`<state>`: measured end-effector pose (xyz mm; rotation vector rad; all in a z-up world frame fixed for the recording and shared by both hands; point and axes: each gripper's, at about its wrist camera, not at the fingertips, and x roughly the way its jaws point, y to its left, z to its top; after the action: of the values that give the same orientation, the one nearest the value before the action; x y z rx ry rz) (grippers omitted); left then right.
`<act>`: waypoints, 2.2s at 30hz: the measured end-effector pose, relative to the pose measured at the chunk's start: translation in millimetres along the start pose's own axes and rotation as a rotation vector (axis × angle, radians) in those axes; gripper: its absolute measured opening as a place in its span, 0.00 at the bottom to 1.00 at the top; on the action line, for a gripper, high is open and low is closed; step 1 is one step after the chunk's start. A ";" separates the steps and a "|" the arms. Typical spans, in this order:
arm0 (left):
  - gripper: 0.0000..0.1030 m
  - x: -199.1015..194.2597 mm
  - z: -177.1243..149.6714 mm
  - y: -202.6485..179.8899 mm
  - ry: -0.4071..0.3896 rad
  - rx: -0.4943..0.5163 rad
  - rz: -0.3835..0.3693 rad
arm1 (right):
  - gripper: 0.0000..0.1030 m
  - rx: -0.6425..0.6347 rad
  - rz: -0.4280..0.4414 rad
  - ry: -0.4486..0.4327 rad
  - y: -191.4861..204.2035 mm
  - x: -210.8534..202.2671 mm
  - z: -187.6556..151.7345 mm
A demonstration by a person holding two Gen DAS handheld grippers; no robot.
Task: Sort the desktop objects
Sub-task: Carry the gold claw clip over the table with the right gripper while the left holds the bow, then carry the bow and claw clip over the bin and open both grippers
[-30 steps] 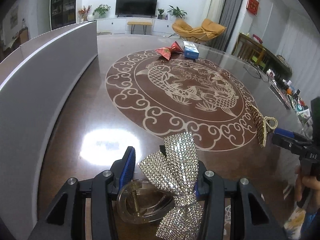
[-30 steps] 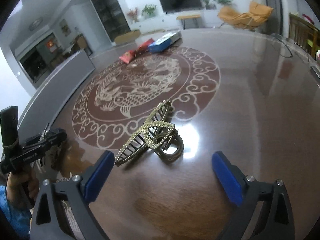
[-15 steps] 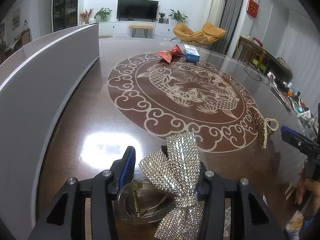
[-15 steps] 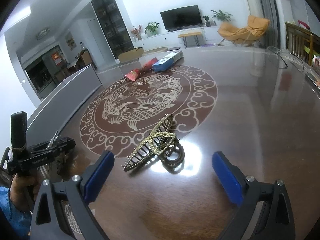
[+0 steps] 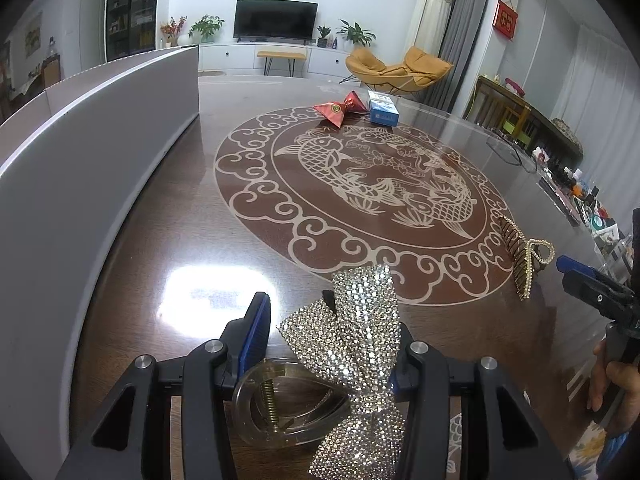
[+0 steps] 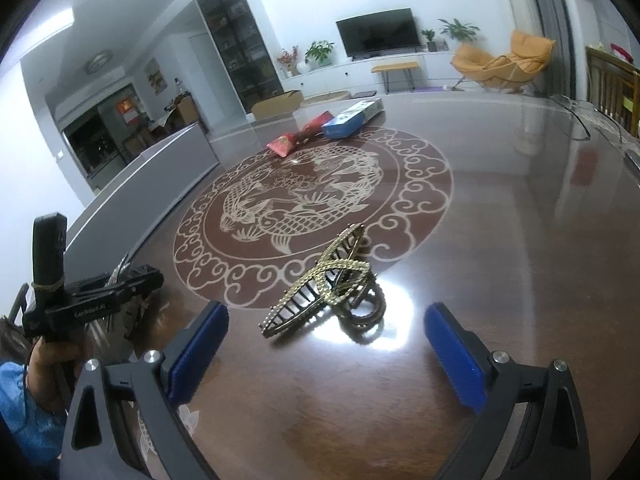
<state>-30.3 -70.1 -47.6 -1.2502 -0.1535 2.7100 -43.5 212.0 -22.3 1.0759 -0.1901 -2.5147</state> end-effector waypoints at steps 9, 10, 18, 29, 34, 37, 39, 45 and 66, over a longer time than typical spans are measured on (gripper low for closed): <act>0.46 0.1 0.1 0.2 0.000 0.000 0.000 | 0.96 -0.028 0.027 0.044 3.7 4.8 -0.9; 0.46 0.2 0.1 0.2 0.000 0.000 0.000 | 0.96 -0.034 0.029 0.056 3.9 5.3 -1.9; 0.46 0.3 0.1 0.3 -0.001 -0.002 -0.001 | 0.96 -0.087 -0.004 0.111 -9.6 -6.0 -14.6; 0.46 -0.5 0.0 -0.1 -0.001 -0.004 -0.005 | 0.96 -0.179 -0.150 0.211 -22.3 26.8 5.1; 0.46 -0.5 0.0 0.0 -0.001 -0.004 -0.005 | 0.96 -0.156 -0.234 0.208 -47.7 32.8 15.4; 0.46 -0.5 0.1 -0.1 -0.001 -0.004 -0.005 | 0.96 -0.095 -0.238 0.190 -61.5 20.3 14.3; 0.46 -0.5 0.1 -0.1 -0.001 -0.004 -0.005 | 0.96 -0.075 -0.230 0.176 -64.4 7.7 7.4; 0.46 -0.5 0.2 0.3 -0.001 -0.005 -0.006 | 0.96 0.060 -0.105 0.131 -49.8 -9.1 -7.1; 0.46 -1.0 0.1 1.3 -0.007 -0.020 -0.016 | 0.50 0.062 -0.368 0.083 31.4 52.6 18.8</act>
<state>-29.8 -71.6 -46.9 -1.2393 -0.1908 2.7060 -80.4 161.3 -35.6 1.3424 -0.0496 -2.7927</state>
